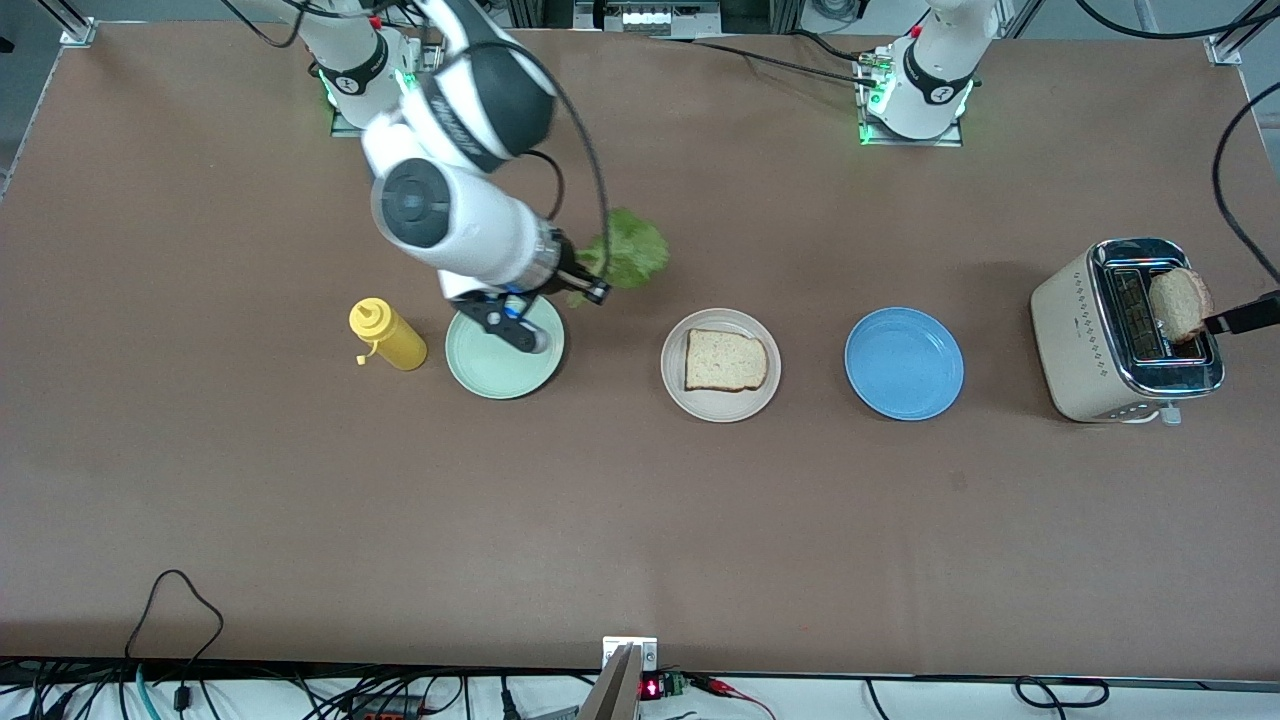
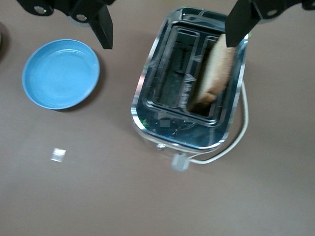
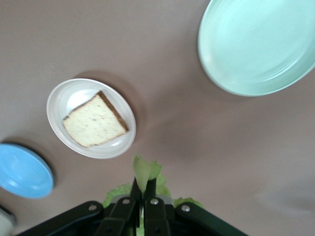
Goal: Make sandwich in beige plate with both arms
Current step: 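Lift the lettuce leaf and carry it over the beige plate, then lay the lettuce on the bread while the left gripper grasps toaster bread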
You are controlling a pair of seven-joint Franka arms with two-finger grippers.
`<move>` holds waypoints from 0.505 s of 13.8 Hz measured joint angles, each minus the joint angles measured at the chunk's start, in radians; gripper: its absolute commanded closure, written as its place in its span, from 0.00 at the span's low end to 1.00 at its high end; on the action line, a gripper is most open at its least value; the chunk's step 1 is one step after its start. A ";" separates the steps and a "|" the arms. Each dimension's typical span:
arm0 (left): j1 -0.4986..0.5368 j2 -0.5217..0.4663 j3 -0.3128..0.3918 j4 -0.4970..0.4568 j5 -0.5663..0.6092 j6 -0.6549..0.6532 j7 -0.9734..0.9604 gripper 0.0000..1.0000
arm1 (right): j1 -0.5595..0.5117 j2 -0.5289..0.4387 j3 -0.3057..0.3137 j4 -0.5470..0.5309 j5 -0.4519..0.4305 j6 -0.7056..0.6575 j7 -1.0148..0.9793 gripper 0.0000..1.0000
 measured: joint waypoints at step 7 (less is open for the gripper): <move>0.057 0.108 0.003 -0.001 0.056 -0.010 0.142 0.00 | 0.156 0.182 -0.001 -0.001 0.000 0.448 0.339 1.00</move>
